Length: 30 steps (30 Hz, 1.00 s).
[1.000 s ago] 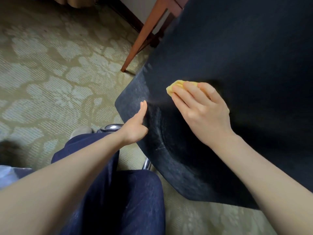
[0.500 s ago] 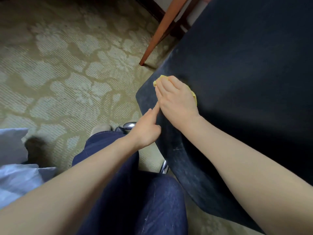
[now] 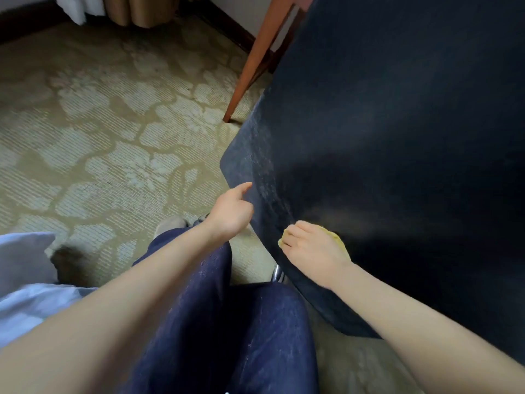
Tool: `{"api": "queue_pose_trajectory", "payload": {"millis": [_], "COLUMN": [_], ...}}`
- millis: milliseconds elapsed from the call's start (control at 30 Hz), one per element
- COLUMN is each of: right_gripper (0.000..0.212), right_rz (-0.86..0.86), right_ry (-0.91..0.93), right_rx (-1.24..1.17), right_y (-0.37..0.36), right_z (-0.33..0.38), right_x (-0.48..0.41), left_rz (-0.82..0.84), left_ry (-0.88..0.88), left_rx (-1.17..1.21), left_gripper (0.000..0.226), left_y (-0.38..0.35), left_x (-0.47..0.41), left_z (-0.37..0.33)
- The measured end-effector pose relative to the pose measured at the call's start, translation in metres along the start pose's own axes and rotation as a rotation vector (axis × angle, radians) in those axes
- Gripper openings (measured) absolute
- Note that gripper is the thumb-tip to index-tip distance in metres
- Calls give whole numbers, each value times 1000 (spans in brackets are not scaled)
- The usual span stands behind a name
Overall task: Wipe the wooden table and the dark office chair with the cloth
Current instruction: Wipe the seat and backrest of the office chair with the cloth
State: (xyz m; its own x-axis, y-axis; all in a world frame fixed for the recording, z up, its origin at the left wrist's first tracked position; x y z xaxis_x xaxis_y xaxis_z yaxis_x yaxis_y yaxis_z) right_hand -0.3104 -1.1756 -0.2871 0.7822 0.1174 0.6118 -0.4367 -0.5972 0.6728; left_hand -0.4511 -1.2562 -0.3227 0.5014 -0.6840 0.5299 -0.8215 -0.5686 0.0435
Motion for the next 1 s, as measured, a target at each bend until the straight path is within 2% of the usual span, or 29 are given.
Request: {"api": "queue_pose_trajectory", "payload": {"millis": [67, 167, 267, 333, 467, 533, 700, 800, 900, 1000], "right_gripper": [21, 28, 32, 31, 26, 27, 52, 48, 40, 18], "right_rz": [-267, -589, -795, -892, -1004, -1080, -1288, -1235, -1134, -1101], "right_ry": [-95, -162, -261, -330, -437, -482, -725, -776, -712, -776], "right_rx": [-13, -88, -186, -214, -417, -633, -1497, -1904, -1998, -1946], "right_y": [15, 37, 65, 83, 100, 104, 105, 105, 108, 105], "right_z": [-5, -2, 3, 11, 22, 27, 36, 48, 58, 56], "right_x": [25, 57, 75, 88, 104, 110, 119, 110, 99, 103], "left_rz": [23, 168, 373, 427, 297, 239, 126, 16, -81, -79], "left_ry": [48, 136, 140, 87, -135, -216, -459, -625, -746, -768], "left_rx": [65, 145, 248, 358, 447, 396, 9, -307, -473, -485], "left_gripper": [59, 48, 34, 28, 20, 20, 23, 25, 37, 43], "left_y": [-7, -22, -38, -42, -34, -28, -8, -1, 2, 2], "left_x": [14, 44, 76, 96, 124, 137, 160, 172, 180, 180], "left_z": [0, 6, 5, -6, -35, -50, -84, -103, -117, -118]}}
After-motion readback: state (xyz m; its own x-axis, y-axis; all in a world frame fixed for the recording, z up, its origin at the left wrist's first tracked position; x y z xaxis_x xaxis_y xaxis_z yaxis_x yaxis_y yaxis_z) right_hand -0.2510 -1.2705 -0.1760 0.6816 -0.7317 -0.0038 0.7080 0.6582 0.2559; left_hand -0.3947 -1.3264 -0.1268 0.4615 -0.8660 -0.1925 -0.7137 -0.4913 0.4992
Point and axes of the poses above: each hand's wrist, its own x-axis away from the middle knuckle, its own y-axis out of the back of the hand, z = x × y, the point moved 3 cm from there along -x, towards the middle knuckle, and after that the axes turned 6 degrees about y, right-handed, at the moved point
